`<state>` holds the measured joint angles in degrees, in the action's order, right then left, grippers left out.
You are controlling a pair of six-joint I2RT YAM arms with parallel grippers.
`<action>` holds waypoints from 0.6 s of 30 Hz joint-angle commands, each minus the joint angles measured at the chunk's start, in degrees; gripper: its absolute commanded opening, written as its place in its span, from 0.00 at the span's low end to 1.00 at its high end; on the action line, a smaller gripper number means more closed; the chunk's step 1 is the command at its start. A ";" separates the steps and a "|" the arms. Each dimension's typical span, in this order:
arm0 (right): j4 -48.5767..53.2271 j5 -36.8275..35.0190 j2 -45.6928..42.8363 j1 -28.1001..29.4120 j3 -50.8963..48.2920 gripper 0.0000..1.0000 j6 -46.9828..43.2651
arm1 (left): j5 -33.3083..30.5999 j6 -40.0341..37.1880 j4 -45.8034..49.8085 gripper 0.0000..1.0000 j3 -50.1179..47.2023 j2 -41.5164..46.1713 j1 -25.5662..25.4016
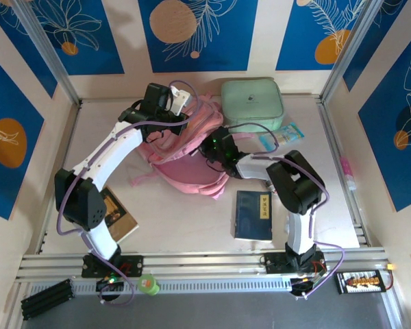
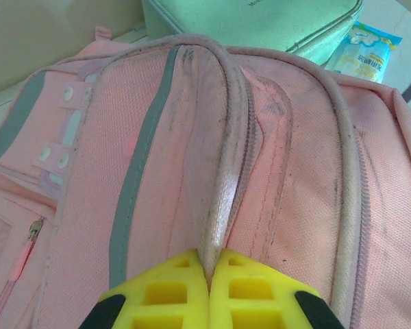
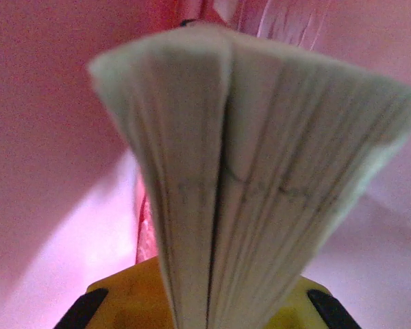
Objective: Pack the student bag
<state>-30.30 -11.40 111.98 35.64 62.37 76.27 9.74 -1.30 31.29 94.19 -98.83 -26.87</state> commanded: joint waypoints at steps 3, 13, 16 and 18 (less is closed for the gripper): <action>-5.51 -3.90 3.92 0.67 5.20 0.00 5.75 | 4.06 1.52 -6.07 0.00 2.44 2.36 -0.63; 6.96 -4.68 10.07 1.88 14.15 0.10 13.46 | 4.24 1.72 -6.09 0.00 2.37 1.89 -0.61; 7.34 -3.11 10.74 1.84 15.10 0.23 13.70 | 4.00 2.00 -6.38 0.00 2.18 1.65 -0.53; 5.68 -0.83 10.06 1.10 13.33 0.31 13.92 | 3.42 2.11 -6.50 0.00 1.78 1.61 -0.45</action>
<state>-26.09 -13.43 121.78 36.95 75.75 88.84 10.46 -0.23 30.41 94.19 -98.83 -26.85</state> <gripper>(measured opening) 0.294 0.065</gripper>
